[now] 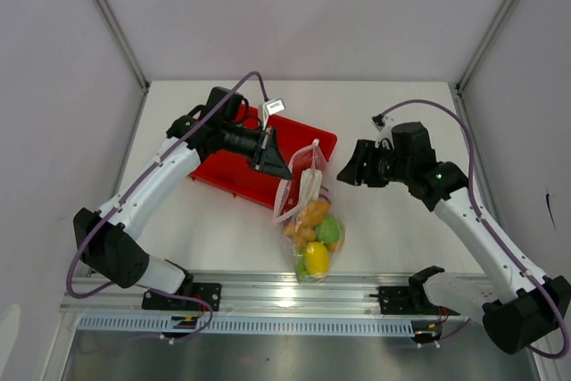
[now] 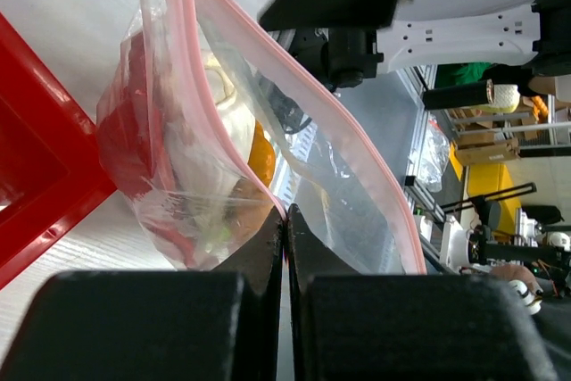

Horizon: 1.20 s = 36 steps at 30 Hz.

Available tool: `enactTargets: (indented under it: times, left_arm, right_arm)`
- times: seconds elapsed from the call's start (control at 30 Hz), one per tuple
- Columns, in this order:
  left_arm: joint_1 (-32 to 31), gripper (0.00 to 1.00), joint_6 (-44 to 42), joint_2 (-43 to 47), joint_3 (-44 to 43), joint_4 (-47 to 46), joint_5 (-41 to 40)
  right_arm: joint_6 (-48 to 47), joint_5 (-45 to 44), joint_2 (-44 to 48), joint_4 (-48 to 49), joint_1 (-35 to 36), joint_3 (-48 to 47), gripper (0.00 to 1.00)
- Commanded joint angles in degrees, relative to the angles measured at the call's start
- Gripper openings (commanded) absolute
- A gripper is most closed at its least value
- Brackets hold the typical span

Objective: Place the food in the zip-top bag and seal the zipper
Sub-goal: Adjust the zipper food storage bag at the center of the board, then zip the zipper food storage bag at the center of the board.

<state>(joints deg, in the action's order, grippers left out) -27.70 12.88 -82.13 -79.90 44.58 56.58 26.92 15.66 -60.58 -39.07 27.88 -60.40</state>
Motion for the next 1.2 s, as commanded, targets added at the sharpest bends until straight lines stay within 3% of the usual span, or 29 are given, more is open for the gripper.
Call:
enactTargets:
  times: [0.0,0.13,0.27,0.47,0.87,1.17]
  left_arm:
    - [0.19,0.01,-3.74,-0.49,-4.03,2.17,4.07]
    - [0.19,0.01,-5.15,-0.93,-4.56,3.59,4.77]
    - [0.19,0.01,-5.59,-1.1,-4.04,3.85,5.03]
    - [0.19,0.0,-4.19,-0.23,-2.28,1.13,6.53]
    - [0.19,0.01,-4.8,-0.05,-2.81,2.36,6.88]
    - [0.11,0.01,-4.54,0.65,-2.19,2.01,7.06]
  right_arm:
    - [-7.83,16.02,-1.91,13.12,-3.97,-1.39,0.58]
    - [-12.5,25.89,-2.88,21.74,-5.29,0.54,0.65]
    - [-12.86,38.63,-4.72,31.21,-7.13,3.35,0.66]
    - [-14.79,46.55,-9.99,35.81,-9.42,4.42,0.68]
    - [-9.78,52.1,-18.95,49.87,-11.01,1.34,0.72]
    - [-8.11,53.51,-23.53,54.53,-9.16,0.37,0.72]
